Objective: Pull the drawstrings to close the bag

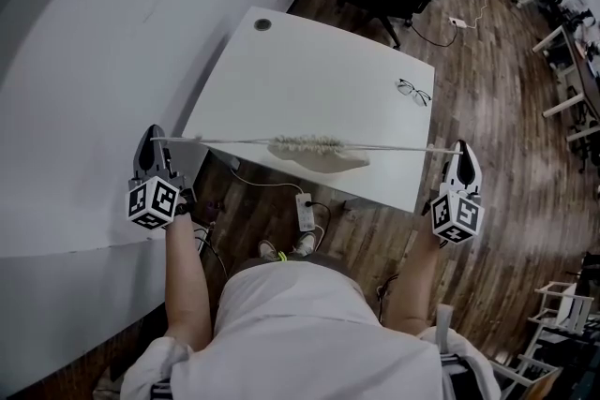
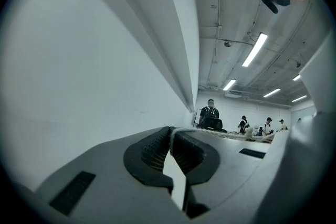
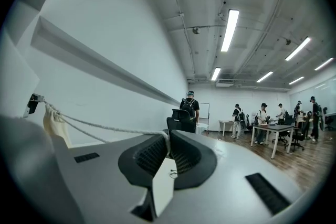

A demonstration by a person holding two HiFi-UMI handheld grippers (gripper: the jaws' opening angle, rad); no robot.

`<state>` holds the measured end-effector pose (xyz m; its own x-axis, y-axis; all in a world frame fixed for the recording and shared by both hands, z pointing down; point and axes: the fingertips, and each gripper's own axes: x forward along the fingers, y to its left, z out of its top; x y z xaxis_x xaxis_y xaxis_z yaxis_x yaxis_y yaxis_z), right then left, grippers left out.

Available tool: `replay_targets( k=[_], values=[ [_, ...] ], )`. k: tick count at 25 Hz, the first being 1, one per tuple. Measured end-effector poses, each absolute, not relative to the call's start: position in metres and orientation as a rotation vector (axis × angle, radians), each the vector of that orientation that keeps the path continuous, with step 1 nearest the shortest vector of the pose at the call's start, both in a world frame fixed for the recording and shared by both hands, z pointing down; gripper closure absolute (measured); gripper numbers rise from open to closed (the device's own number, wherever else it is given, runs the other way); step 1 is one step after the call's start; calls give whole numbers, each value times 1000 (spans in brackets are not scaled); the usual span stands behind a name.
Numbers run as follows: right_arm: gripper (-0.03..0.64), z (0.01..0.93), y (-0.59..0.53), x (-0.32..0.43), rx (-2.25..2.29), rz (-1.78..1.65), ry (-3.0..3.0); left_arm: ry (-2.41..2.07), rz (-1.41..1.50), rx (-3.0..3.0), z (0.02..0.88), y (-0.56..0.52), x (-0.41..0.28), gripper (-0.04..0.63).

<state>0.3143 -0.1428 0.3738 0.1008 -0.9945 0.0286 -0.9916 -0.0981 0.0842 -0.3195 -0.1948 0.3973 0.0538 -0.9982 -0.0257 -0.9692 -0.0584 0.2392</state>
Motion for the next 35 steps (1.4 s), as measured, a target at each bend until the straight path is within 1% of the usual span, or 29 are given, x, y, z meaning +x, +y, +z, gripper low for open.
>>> replay_targets(
  k=[5, 8, 12, 21, 35],
  values=[
    [574, 354, -137, 324, 2303, -117, -2015, -2056, -184, 2299, 375, -193, -303, 578],
    [574, 341, -132, 327, 2304, -150, -2027, -2081, -180, 2367, 355, -188, -295, 578],
    [574, 327, -128, 318, 2275, -210, -2087, -2073, -223, 2444, 334, -181, -282, 578],
    [574, 310, -125, 297, 2207, -269, -2092, -2137, -115, 2513, 316, -165, -257, 578],
    [574, 294, -114, 277, 2105, -307, -2232, -2035, -203, 2587, 298, -163, -213, 578]
  ],
)
